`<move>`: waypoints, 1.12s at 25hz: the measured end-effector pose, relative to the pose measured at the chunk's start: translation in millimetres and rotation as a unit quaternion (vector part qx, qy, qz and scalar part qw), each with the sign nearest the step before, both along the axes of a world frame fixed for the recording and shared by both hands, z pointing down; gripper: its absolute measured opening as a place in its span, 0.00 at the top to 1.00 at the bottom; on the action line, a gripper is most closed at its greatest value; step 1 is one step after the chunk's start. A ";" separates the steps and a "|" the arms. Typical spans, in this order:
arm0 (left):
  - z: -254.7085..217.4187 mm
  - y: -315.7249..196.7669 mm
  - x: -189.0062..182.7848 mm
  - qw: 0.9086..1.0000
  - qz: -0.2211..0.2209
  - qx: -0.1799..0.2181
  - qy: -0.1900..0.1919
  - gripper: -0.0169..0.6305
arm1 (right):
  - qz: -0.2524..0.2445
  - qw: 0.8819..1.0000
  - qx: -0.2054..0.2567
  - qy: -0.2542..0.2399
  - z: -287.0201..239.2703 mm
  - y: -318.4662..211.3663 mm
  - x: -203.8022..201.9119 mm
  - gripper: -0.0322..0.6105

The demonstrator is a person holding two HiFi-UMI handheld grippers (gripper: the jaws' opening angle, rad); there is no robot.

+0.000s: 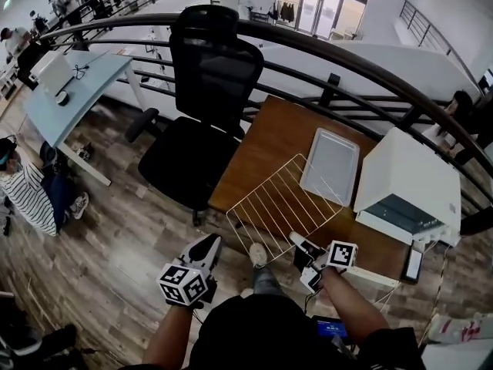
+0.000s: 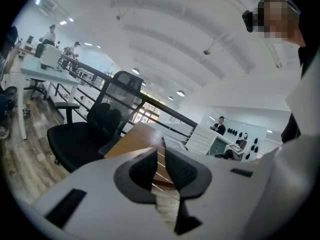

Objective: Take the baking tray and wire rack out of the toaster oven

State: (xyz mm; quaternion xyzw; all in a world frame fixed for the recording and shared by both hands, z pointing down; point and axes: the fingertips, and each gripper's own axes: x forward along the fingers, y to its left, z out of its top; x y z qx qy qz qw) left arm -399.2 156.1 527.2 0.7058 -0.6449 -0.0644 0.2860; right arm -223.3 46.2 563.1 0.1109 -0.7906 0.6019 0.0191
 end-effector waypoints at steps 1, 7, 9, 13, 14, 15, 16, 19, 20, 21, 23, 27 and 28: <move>0.9 -9.7 -7.6 1.000 -0.005 -0.002 0.000 0.89 | -0.007 1.000 -0.001 0.014 5.8 -11.7 -6.4 0.95; -5.6 -54.4 -32.5 1.000 -0.024 -0.009 -0.006 0.89 | -0.039 0.997 -0.007 0.068 17.8 -63.8 -31.6 0.95; -5.0 -58.4 -31.2 1.000 -0.025 -0.012 -0.006 0.89 | -0.045 0.996 -0.006 0.081 21.4 -70.2 -31.3 0.95; 3.1 -66.5 -27.3 0.999 -0.029 -0.020 -0.002 0.89 | -0.060 0.992 -0.001 0.113 32.9 -85.5 -31.9 0.95; 4.9 -69.5 -27.0 0.999 -0.029 -0.022 -0.001 0.89 | -0.062 0.991 0.000 0.123 35.5 -89.9 -33.0 0.95; 6.5 -72.4 -26.7 0.999 -0.028 -0.025 0.000 0.89 | -0.064 0.989 0.002 0.131 37.6 -93.8 -34.6 0.95; 8.3 -75.6 -26.5 0.999 -0.027 -0.027 0.002 0.89 | -0.066 0.988 0.005 0.137 39.2 -97.2 -36.5 0.95; 16.8 -96.5 -28.9 0.999 -0.022 -0.035 0.001 0.89 | -0.078 0.985 0.027 0.154 45.0 -114.8 -47.4 0.95; 20.1 -107.2 -30.8 0.999 -0.019 -0.037 -0.002 0.89 | -0.083 0.983 0.036 0.159 47.4 -123.3 -52.4 0.95; 22.8 -117.7 -32.5 0.999 -0.017 -0.038 -0.005 0.89 | -0.089 0.982 0.043 0.162 49.6 -131.4 -56.8 0.95; 27.0 -133.2 -34.3 0.999 -0.012 -0.041 -0.015 0.89 | -0.094 0.980 0.050 0.167 53.8 -142.3 -61.9 0.95; 35.2 -136.7 -34.1 0.998 0.002 -0.051 -0.026 0.89 | -0.097 0.977 0.049 0.185 66.2 -136.3 -61.6 0.95; 38.8 -134.6 -33.6 0.998 0.005 -0.054 -0.028 0.89 | -0.096 0.976 0.050 0.190 69.4 -132.4 -60.5 0.95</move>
